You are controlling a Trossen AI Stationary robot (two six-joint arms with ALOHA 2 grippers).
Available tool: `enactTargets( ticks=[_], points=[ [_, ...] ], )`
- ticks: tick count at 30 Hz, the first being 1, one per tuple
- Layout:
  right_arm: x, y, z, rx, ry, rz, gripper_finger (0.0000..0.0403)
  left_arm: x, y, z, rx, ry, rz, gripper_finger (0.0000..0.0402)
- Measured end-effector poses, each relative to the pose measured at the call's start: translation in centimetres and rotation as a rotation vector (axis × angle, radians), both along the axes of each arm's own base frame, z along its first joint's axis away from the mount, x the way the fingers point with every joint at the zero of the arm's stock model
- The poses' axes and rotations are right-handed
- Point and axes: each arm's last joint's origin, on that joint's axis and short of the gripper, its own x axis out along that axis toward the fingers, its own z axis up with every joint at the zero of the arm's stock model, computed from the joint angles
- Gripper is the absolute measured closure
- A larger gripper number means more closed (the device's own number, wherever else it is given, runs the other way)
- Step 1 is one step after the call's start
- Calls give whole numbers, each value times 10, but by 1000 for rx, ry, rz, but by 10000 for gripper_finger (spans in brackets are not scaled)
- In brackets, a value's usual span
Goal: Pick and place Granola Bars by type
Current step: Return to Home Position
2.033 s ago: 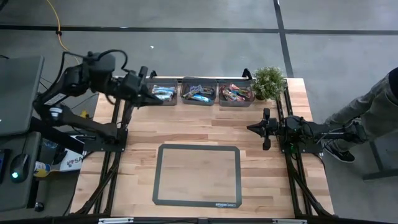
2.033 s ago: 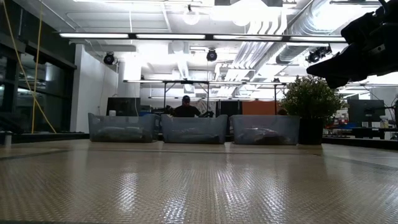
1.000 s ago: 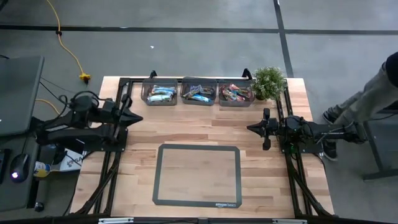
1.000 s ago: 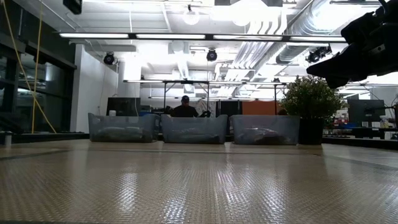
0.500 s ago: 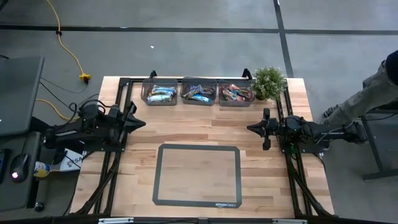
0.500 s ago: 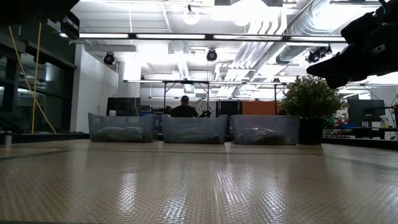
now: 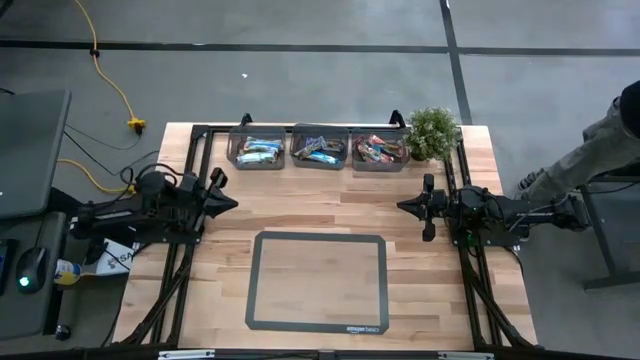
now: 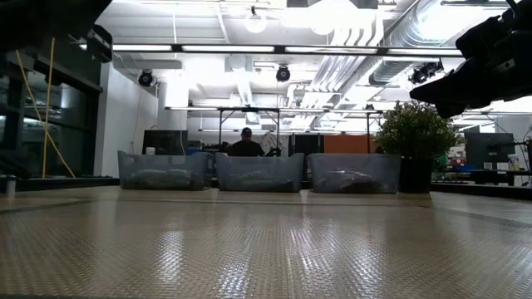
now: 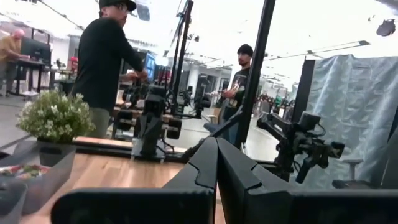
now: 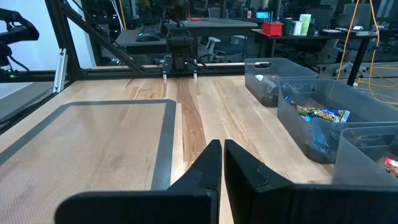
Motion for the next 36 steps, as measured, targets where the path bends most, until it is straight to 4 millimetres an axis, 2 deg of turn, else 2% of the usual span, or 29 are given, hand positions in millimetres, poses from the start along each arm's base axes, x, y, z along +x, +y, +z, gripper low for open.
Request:
enactTargets(
  ticks=[17, 36],
  points=[
    [0, 0, 0, 0, 0, 0, 400, 9, 1, -26, -72, 73, -43, 401],
    [0, 0, 0, 0, 0, 0, 400, 13, 1, -42, -83, 112, -60, 401]
  ],
)
